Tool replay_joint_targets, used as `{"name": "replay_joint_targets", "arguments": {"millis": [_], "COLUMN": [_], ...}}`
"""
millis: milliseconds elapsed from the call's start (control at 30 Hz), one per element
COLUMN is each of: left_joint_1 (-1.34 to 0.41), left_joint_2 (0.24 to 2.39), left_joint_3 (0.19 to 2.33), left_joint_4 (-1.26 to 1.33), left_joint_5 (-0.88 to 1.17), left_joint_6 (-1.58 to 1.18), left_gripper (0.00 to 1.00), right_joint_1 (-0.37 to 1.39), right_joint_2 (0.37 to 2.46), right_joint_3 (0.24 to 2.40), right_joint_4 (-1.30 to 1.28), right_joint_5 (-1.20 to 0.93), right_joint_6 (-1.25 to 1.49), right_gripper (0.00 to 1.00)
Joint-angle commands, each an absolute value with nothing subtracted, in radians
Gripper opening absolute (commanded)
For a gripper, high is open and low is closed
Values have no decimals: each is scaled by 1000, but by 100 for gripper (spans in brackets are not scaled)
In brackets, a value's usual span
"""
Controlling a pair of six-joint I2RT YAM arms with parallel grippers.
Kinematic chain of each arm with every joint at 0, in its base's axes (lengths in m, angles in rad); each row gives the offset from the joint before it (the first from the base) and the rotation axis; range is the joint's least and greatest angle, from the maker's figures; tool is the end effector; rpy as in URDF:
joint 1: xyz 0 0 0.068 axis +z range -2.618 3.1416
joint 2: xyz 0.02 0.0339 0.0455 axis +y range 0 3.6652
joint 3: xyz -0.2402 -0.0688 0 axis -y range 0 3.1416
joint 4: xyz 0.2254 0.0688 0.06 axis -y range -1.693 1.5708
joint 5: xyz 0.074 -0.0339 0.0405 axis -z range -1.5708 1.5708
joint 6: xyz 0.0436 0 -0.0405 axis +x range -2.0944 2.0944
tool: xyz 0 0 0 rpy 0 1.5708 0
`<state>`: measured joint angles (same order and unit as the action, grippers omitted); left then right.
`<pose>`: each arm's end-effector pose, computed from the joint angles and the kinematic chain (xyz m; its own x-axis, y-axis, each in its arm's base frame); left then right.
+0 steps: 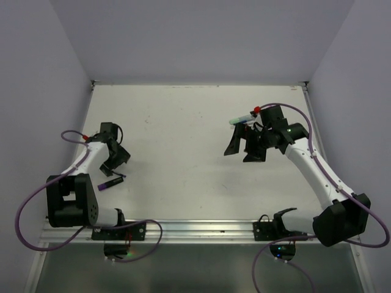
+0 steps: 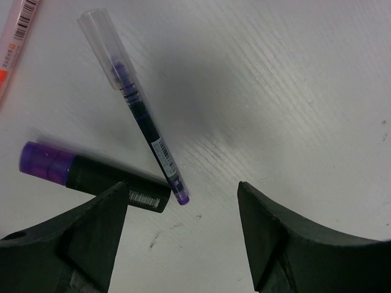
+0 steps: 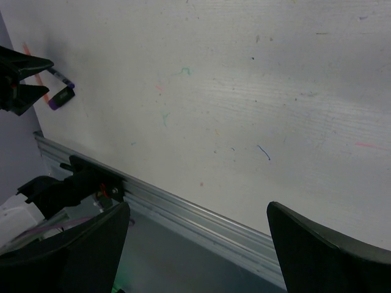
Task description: Open the pen caps
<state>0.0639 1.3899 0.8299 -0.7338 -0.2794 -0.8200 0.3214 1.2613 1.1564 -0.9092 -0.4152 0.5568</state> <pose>0.2301 0.0268 0.1694 -0.5550 -0.7397 -0.3805 -0.7951 0.6062 -0.0190 0.2197 0.0917 0.2817 -0.9435 0.1955 -0.2676 0.0086 0.8216 0.5700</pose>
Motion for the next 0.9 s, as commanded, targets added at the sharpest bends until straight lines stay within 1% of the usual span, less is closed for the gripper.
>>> {"name": "replay_joint_targets", "arguments": {"millis": [0, 233, 333, 400, 433, 500, 600, 767, 867], "left_joint_1": [72, 74, 75, 77, 78, 78, 78, 78, 78], "left_joint_2": [1370, 1399, 1413, 1423, 1437, 1451, 1476, 1486, 1505], "left_joint_3": [810, 787, 788, 793, 798, 801, 805, 790, 790], "left_joint_4": [-712, -690, -663, -653, -650, -647, -655, -667, -669], "left_joint_5": [-288, -282, -284, -285, -285, -285, -282, -301, -298], "left_joint_6": [-854, -882, -887, -888, -891, -893, -893, -885, -877], "left_gripper": [74, 71, 66, 65, 62, 62, 58, 57, 51], "right_joint_1": [322, 324, 322, 322, 324, 322, 322, 322, 322], "right_joint_2": [1272, 1275, 1273, 1270, 1266, 1262, 1256, 1262, 1264], "right_joint_3": [1172, 1183, 1186, 1187, 1187, 1187, 1189, 1190, 1192], "right_joint_4": [-933, -939, -948, -957, -962, -965, -969, -974, -973], "right_joint_5": [-456, -460, -459, -457, -457, -456, -446, -443, -439], "right_joint_6": [525, 514, 508, 506, 503, 503, 502, 499, 499], "right_gripper": [99, 99, 99, 99, 99, 99, 99, 99, 99]}}
